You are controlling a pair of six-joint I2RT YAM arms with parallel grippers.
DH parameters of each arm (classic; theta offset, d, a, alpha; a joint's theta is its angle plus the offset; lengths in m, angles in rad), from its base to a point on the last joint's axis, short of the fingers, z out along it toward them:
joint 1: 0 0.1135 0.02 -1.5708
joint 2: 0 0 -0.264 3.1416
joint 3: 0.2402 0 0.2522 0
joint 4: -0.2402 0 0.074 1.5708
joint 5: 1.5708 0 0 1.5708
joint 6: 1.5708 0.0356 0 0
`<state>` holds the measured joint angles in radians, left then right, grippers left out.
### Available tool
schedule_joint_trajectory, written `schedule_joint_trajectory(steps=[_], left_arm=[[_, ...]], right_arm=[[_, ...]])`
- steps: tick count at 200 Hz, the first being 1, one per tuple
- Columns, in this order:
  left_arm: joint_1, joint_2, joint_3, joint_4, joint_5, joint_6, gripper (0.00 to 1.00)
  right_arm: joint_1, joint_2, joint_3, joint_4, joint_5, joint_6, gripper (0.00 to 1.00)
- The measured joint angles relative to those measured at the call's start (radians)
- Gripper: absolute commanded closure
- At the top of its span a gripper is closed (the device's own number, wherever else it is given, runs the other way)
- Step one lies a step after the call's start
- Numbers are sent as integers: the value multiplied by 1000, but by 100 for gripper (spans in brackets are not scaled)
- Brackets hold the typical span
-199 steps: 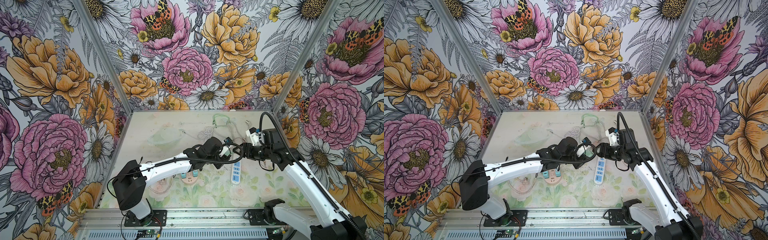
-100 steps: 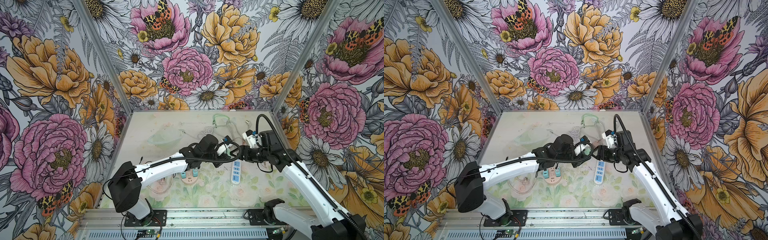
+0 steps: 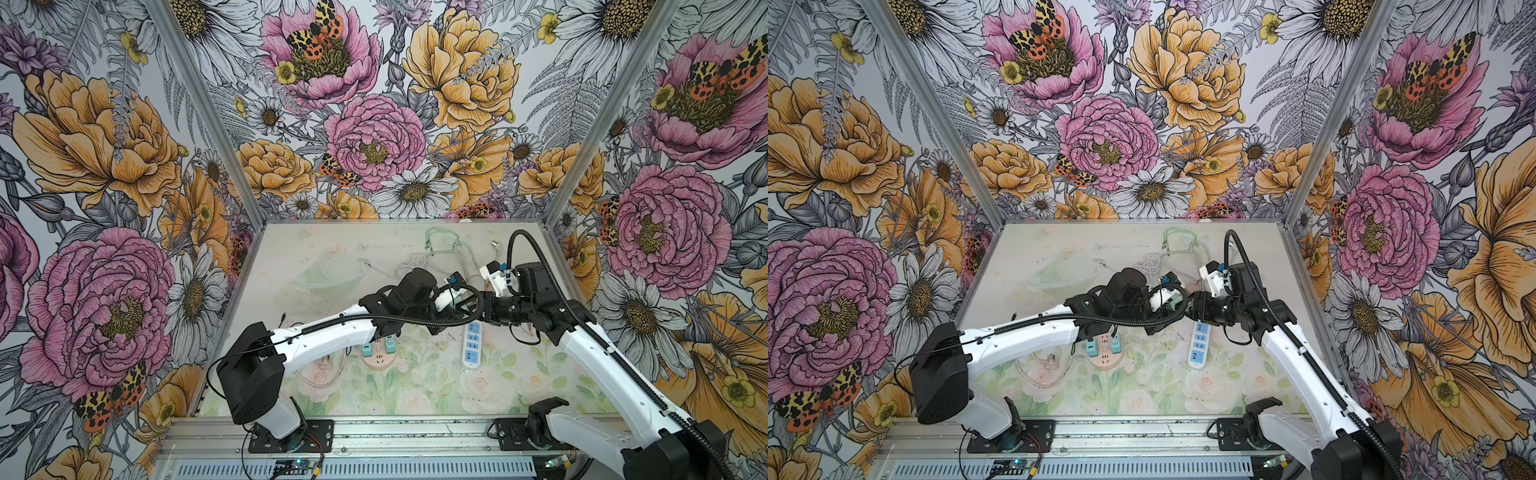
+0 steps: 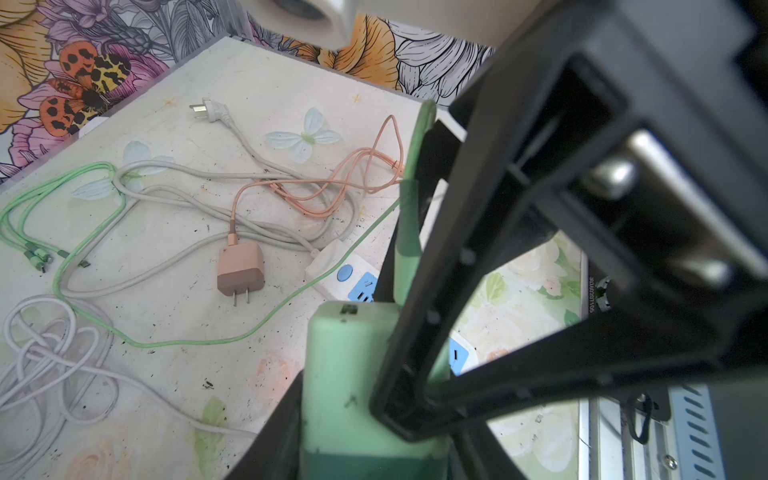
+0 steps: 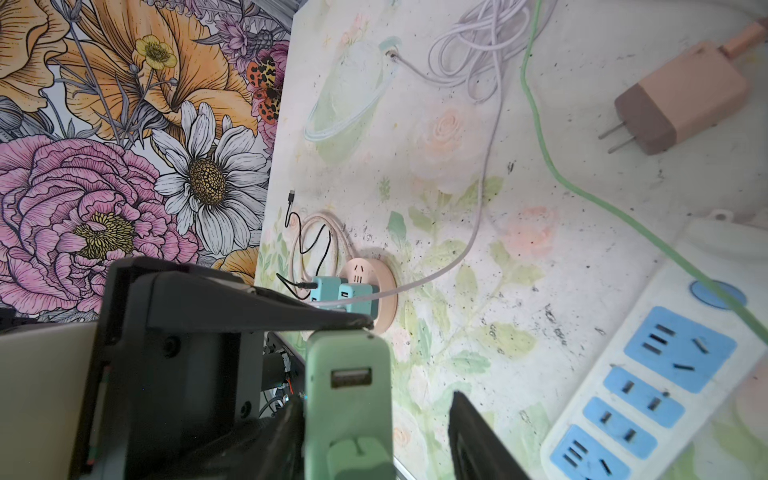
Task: Insert the plug
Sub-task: 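Grasp pale green charger with right gripper while left gripper still holds it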
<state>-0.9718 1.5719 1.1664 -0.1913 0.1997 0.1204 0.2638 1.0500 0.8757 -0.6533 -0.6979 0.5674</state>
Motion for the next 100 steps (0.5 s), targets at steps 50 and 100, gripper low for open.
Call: schedule_joint_trajectory(steps=[50,100], left_arm=[[0,32,0,25,24,11,56],[1,46,6,48,21,10,42]], right_arm=[[5,10,-17,16,-8,26,66],[5,11,-21,26,26,38,100]])
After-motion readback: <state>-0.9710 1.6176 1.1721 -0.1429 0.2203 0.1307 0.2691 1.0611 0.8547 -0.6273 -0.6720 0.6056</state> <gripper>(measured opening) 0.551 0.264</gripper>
